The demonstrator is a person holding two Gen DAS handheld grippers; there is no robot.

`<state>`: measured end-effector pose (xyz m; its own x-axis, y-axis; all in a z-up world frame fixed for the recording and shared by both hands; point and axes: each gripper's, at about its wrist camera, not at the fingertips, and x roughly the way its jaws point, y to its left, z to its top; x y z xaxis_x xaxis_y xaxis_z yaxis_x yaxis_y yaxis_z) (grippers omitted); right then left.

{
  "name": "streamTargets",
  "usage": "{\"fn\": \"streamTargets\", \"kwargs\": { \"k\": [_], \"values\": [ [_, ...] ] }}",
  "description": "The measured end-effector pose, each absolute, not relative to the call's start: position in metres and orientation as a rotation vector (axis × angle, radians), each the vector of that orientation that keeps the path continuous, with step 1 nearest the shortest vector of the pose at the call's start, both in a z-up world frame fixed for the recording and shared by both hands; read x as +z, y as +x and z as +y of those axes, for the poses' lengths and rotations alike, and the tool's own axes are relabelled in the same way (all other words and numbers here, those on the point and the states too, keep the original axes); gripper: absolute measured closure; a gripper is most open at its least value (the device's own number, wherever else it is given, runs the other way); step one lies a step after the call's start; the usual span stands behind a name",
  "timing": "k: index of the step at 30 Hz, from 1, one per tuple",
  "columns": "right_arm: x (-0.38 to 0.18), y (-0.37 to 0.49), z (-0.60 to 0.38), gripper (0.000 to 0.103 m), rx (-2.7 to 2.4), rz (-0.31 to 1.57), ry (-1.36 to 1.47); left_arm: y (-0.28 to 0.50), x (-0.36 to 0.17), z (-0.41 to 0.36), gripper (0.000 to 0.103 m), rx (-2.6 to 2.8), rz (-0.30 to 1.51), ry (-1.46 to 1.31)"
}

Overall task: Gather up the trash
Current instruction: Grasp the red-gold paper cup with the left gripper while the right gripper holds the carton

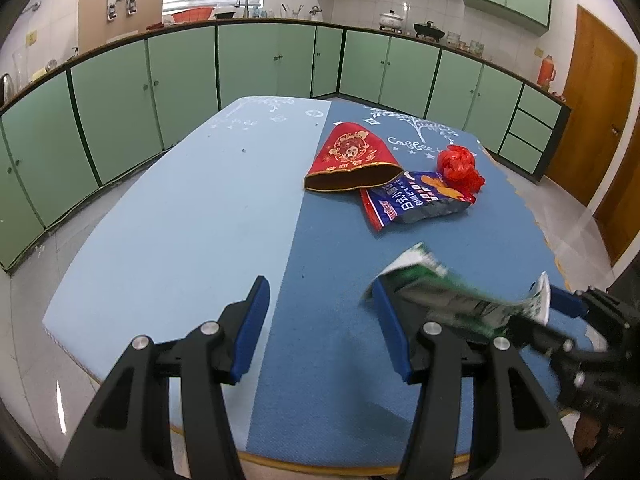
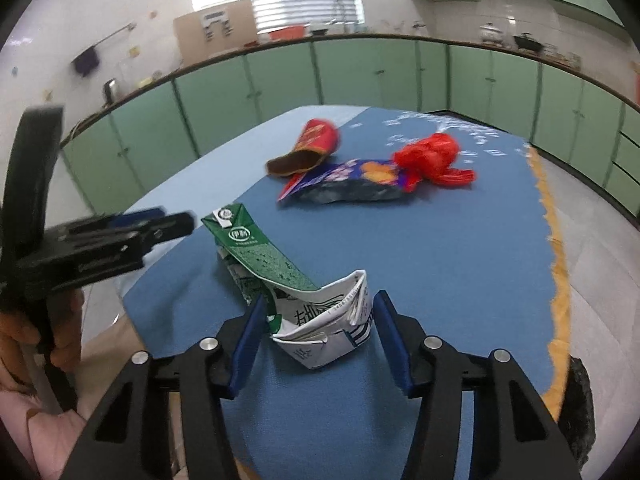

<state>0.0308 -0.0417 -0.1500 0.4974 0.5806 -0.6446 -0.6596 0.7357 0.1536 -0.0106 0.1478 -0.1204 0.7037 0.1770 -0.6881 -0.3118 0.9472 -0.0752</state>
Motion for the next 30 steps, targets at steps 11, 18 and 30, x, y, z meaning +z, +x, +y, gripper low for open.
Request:
{"fn": "streamTargets", "kwargs": {
  "k": [11,18,30],
  "values": [
    [-0.152,0.054,-0.079,0.054,0.527,0.751,-0.034,-0.006,-0.121,0.139,0.05,0.248,0.743,-0.173],
    [-0.159,0.062,-0.074,0.047,0.538,0.784,-0.022,-0.005,-0.121,0.136,0.05,0.24,0.747,-0.168],
    [-0.144,0.058,-0.084,0.05,0.496,0.745,0.017,0.0,-0.12,0.133,0.05,0.222,0.744,-0.162]
  ]
}}
